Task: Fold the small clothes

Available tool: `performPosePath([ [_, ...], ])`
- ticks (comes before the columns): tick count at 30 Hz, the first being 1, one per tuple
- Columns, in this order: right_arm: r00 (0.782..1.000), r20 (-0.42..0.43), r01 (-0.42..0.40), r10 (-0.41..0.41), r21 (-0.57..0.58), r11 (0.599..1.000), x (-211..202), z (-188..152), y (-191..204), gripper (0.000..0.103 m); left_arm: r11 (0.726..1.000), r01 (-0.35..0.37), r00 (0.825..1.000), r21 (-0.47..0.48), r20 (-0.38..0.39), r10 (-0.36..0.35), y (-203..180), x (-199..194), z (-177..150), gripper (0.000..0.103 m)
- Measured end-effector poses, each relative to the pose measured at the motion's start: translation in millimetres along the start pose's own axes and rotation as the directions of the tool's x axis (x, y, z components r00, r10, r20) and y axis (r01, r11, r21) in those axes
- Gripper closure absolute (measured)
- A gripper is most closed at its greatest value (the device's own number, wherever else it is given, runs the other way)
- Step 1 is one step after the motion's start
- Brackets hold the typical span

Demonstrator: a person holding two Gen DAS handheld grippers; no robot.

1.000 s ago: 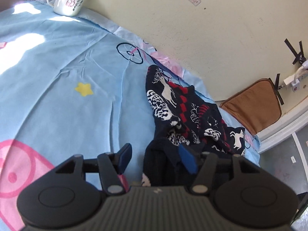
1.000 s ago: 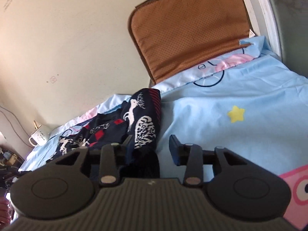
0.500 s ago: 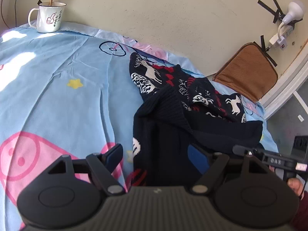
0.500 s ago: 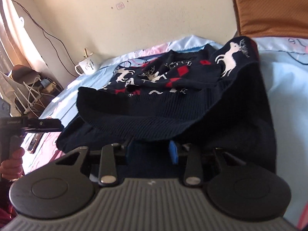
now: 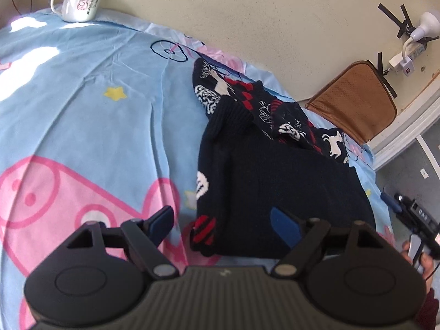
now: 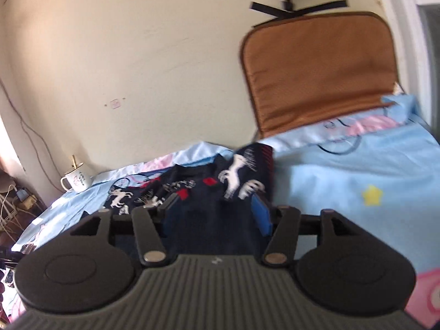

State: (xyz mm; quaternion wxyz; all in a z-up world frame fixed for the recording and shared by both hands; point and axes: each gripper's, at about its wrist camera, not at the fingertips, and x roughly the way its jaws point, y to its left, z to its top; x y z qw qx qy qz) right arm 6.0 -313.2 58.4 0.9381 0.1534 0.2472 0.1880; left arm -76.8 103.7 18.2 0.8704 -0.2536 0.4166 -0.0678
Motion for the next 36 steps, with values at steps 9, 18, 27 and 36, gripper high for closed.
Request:
performPosePath([
  [9, 0.966, -0.212, -0.077, 0.147, 0.304, 0.949, 1.4, -72.9, -14.8, 0.082, 1.0, -0.03, 0.999, 0.002, -0.041, 0.03, -11.0, 7.9, -4.5, 0.086],
  [18, 0.961, -0.274, -0.043, 0.038, -0.013, 0.999, -56.4, -13.4, 20.7, 0.088, 0.99, -0.062, 0.995, 0.123, -0.065, 0.071, -24.0, -43.9, -3.5, 0.091],
  [27, 0.954, -0.298, 0.015, -0.033, -0.062, 0.998, -36.4, 3.4, -18.9, 0.062, 0.977, -0.151, 0.988, 0.148, 0.006, 0.152, -3.0, -53.6, 24.6, 0.068],
  [36, 0.96, -0.271, -0.133, 0.064, -0.244, 0.961, 141.9, 106.8, 25.3, 0.062, 0.915, -0.16, 0.983, 0.369, 0.148, 0.111, -100.2, 77.6, 191.5, 0.051],
])
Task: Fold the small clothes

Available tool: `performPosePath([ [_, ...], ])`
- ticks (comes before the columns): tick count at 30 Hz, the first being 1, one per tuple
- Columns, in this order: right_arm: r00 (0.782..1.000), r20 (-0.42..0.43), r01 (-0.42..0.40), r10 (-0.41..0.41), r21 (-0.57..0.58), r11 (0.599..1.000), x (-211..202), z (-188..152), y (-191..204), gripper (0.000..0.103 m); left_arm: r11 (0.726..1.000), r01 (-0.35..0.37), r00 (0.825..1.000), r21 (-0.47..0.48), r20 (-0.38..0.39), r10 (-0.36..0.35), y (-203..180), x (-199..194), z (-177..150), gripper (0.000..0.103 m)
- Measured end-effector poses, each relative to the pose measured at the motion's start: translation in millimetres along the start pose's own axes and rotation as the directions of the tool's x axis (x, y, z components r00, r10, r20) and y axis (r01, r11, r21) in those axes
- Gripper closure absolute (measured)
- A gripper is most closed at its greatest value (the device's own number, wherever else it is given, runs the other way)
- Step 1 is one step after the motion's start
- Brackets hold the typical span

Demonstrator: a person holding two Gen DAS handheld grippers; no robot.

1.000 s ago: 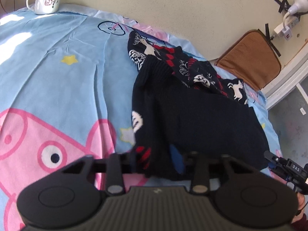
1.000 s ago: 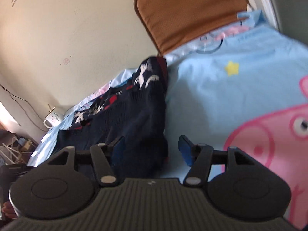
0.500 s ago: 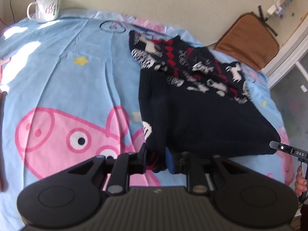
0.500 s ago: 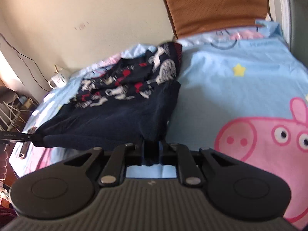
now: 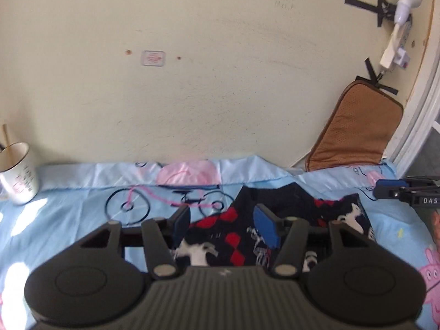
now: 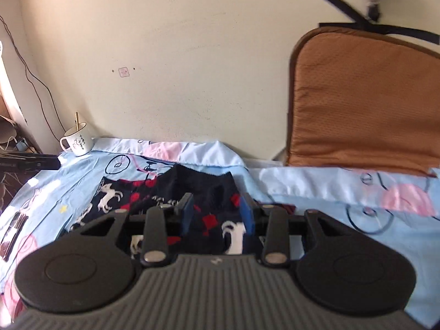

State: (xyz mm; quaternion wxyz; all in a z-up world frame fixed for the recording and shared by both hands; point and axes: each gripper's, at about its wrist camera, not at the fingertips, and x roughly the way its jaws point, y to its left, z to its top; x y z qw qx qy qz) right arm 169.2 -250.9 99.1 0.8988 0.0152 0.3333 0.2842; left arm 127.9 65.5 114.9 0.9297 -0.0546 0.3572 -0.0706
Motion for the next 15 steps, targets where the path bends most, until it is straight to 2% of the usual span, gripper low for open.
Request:
performPosePath([
  [3, 0.997, -0.072, 0.0, 0.0, 0.007, 1.0, 72.6, 20.7, -11.1, 0.062, 1.0, 0.002, 0.996, 0.021, -0.085, 0.0, -18.3, 80.1, 20.2, 0.051],
  [7, 0.985, -0.168, -0.029, 0.044, 0.088, 0.996, 138.8, 26.4, -33.0, 0.058, 1.0, -0.017, 0.981, 0.011, -0.191, 0.019, -26.6, 155.6, 18.6, 0.051],
  [8, 0.982, -0.184, -0.032, 0.05, 0.099, 0.995, 148.7, 25.4, -35.8, 0.058, 1.0, -0.022, 0.976, 0.009, -0.215, 0.023, -26.9, 168.4, 15.5, 0.053],
  [9, 0.979, -0.197, -0.039, 0.06, 0.107, 0.994, 156.8, 23.0, -36.7, 0.058, 1.0, -0.017, 0.97, 0.005, -0.244, 0.018, -25.5, 180.7, 11.1, 0.066],
  [10, 0.974, -0.215, -0.05, 0.073, 0.109, 0.993, 162.9, 20.5, -38.1, 0.059, 1.0, -0.011, 0.972, 0.007, -0.237, 0.013, -25.7, 184.7, 7.7, 0.079],
  [11, 0.968, -0.24, -0.051, 0.076, 0.108, 0.993, 169.4, 17.9, -38.1, 0.07, 1.0, -0.008, 0.976, 0.024, -0.219, 0.013, -28.2, 183.6, 5.5, 0.09],
  [12, 0.963, -0.259, -0.048, 0.074, 0.105, 0.993, 173.4, 14.5, -36.2, 0.086, 1.0, 0.019, 0.972, 0.02, -0.237, -0.014, -29.9, 180.5, 3.3, 0.094],
  [13, 0.965, -0.253, -0.046, 0.07, 0.098, 0.994, 171.8, 12.1, -34.6, 0.091, 1.0, 0.017, 0.975, 0.022, -0.223, -0.012, -31.9, 173.5, 3.0, 0.094],
  [15, 0.974, -0.213, -0.056, 0.074, 0.089, 0.994, 154.6, 11.1, -28.7, 0.092, 0.999, 0.027, 0.983, 0.04, -0.182, -0.019, -37.1, 150.4, 4.6, 0.094],
])
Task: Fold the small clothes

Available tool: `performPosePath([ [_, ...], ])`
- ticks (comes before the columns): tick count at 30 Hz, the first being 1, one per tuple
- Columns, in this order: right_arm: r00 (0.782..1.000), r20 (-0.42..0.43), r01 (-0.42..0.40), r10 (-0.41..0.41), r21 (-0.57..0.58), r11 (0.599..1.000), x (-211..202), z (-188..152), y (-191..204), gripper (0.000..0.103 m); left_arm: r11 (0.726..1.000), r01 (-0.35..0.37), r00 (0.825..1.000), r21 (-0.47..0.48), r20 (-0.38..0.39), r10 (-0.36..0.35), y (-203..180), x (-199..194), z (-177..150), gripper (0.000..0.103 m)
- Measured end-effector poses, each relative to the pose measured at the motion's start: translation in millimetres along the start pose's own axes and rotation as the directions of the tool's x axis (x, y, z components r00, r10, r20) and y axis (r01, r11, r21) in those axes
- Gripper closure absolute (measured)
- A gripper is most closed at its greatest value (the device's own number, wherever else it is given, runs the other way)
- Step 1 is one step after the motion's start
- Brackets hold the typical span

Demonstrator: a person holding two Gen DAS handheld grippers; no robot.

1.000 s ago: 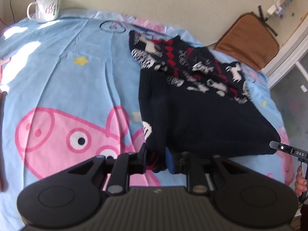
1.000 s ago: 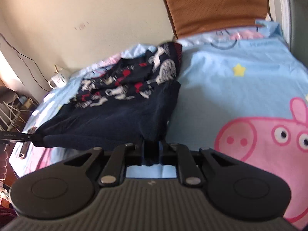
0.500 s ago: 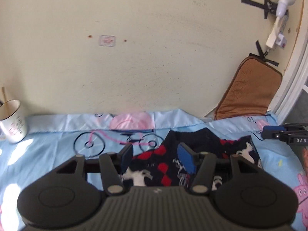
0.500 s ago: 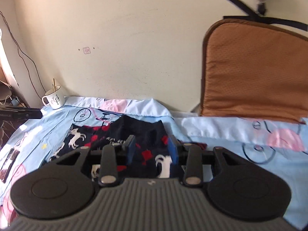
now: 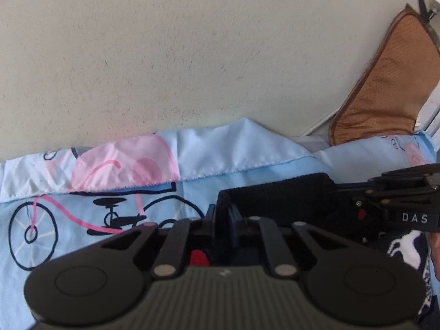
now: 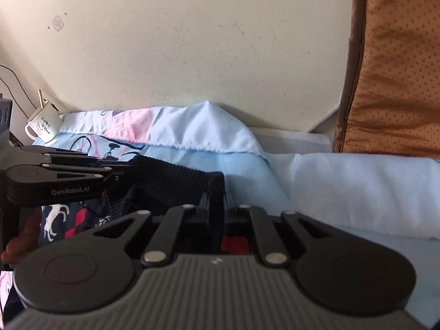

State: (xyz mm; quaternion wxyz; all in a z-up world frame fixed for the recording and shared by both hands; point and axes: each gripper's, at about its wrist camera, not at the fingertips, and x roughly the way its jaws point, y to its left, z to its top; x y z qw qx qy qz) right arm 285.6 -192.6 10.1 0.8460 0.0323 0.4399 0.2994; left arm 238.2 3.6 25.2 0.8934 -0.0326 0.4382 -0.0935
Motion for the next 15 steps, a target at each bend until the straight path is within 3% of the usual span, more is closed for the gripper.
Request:
performPosePath([
  [4, 0.994, 0.11, -0.024, 0.024, 0.0, 1.0, -63.3, -5.6, 20.6, 0.092, 0.998, 0.058, 0.993, -0.012, 0.104, -0.057, -9.7, -74.2, -11.5, 0.094],
  [7, 0.982, 0.187, -0.021, 0.031, -0.051, 0.998, -122.0, -28.9, 48.7, 0.092, 0.995, 0.093, 0.975, 0.022, 0.203, -0.095, -25.3, -141.1, -45.6, 0.094],
  [11, 0.961, 0.269, -0.019, 0.056, -0.14, 0.99, -194.3, -89.0, 85.9, 0.092, 0.986, 0.152, 0.938, 0.061, 0.306, -0.164, -45.9, -220.6, -117.4, 0.094],
  [15, 0.953, 0.296, -0.006, 0.06, -0.179, 0.984, -234.1, -167.0, 123.8, 0.092, 0.978, 0.2, 0.927, 0.062, 0.31, -0.21, -63.0, -257.5, -190.8, 0.094],
])
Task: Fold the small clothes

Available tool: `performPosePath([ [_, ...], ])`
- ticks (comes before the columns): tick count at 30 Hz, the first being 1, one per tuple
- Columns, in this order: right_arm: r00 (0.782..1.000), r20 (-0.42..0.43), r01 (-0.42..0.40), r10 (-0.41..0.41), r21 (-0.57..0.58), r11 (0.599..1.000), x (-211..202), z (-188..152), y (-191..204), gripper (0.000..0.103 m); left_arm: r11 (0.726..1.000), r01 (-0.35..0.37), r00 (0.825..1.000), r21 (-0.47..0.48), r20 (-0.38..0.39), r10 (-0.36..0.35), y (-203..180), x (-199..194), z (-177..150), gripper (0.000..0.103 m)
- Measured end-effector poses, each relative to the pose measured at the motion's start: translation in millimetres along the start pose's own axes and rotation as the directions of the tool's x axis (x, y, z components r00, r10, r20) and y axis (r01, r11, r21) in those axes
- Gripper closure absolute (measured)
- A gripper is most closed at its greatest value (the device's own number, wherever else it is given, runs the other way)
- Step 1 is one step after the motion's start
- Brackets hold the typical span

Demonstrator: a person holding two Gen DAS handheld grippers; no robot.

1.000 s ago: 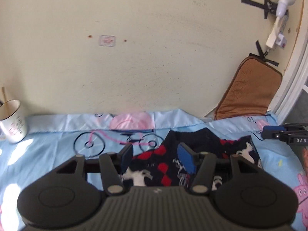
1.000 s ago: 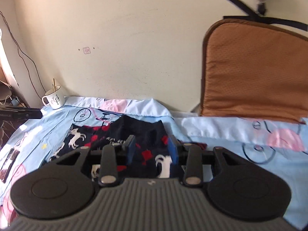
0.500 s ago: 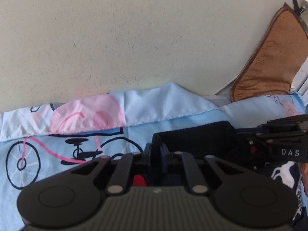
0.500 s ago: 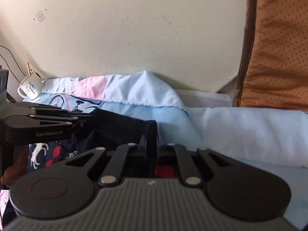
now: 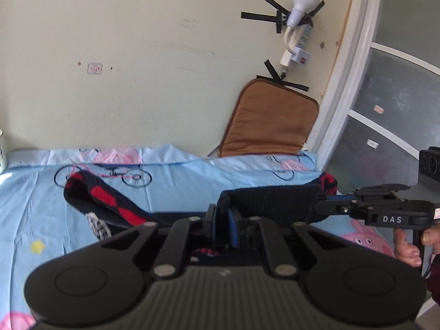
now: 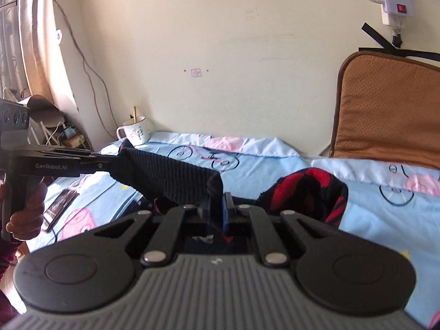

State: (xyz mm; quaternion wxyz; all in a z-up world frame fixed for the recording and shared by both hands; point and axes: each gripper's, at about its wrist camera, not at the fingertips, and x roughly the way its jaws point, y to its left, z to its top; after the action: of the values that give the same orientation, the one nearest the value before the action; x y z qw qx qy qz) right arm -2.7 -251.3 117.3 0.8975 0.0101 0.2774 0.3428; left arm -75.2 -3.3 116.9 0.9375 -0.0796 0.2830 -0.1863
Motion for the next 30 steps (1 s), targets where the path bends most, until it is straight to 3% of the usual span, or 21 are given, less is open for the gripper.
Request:
performPosePath([
  [4, 0.999, -0.022, 0.039, -0.038, 0.018, 0.999, -21.4, -68.1, 27.3, 0.092, 1.0, 0.015, 0.997, -0.021, -0.071, -0.017, -16.7, -18.6, -57.6, 0.094],
  [9, 0.984, -0.087, 0.16, -0.157, 0.035, 0.986, 4.8, -128.6, 34.0, 0.088, 0.999, -0.015, 0.975, -0.044, -0.222, 0.005, -19.1, 7.3, -109.9, 0.09],
  [10, 0.986, -0.077, 0.149, -0.147, 0.025, 0.988, 1.7, -131.0, 36.6, 0.083, 1.0, -0.009, 0.976, -0.027, -0.216, 0.003, -20.8, 2.0, -111.1, 0.089],
  [11, 0.99, -0.084, 0.116, -0.115, 0.009, 0.993, -6.3, -128.0, 38.3, 0.072, 1.0, -0.004, 0.981, -0.005, -0.194, 0.003, -22.6, -7.3, -109.3, 0.088],
  [13, 0.998, -0.035, 0.048, -0.048, -0.003, 0.999, -27.8, -116.3, 39.5, 0.065, 1.0, 0.019, 0.993, 0.011, -0.116, -0.018, -21.1, -34.1, -98.0, 0.076],
  [16, 0.995, 0.089, 0.034, -0.034, 0.003, 0.999, -55.6, -89.0, 39.6, 0.065, 1.0, 0.016, 1.0, -0.013, 0.025, -0.016, -11.0, -58.3, -69.0, 0.073],
  [19, 0.982, 0.178, 0.048, -0.058, 0.06, 0.997, -49.5, -64.2, 36.4, 0.065, 0.998, -0.037, 0.996, -0.04, 0.083, 0.041, 5.3, -45.3, -42.9, 0.073],
  [23, 0.982, 0.157, 0.092, -0.109, 0.111, 0.99, -2.7, -61.4, 25.1, 0.065, 0.978, -0.186, 0.983, -0.095, -0.016, 0.185, 44.0, 8.6, -40.3, 0.078],
  [26, 0.975, 0.048, 0.211, -0.218, 0.124, 0.97, 27.6, -82.3, 4.2, 0.066, 0.944, -0.284, 0.952, -0.168, -0.168, 0.257, 82.9, 45.3, -61.9, 0.096],
  [27, 0.959, -0.016, 0.284, -0.284, 0.126, 0.951, 38.0, -92.4, -6.2, 0.069, 0.945, -0.263, 0.96, -0.195, -0.151, 0.236, 92.3, 46.7, -68.4, 0.097],
  [30, 0.964, -0.019, 0.264, -0.265, 0.194, 0.945, 31.4, -106.8, -21.9, 0.077, 0.94, -0.242, 0.965, -0.24, -0.157, 0.209, 99.3, 41.4, -66.7, 0.097],
])
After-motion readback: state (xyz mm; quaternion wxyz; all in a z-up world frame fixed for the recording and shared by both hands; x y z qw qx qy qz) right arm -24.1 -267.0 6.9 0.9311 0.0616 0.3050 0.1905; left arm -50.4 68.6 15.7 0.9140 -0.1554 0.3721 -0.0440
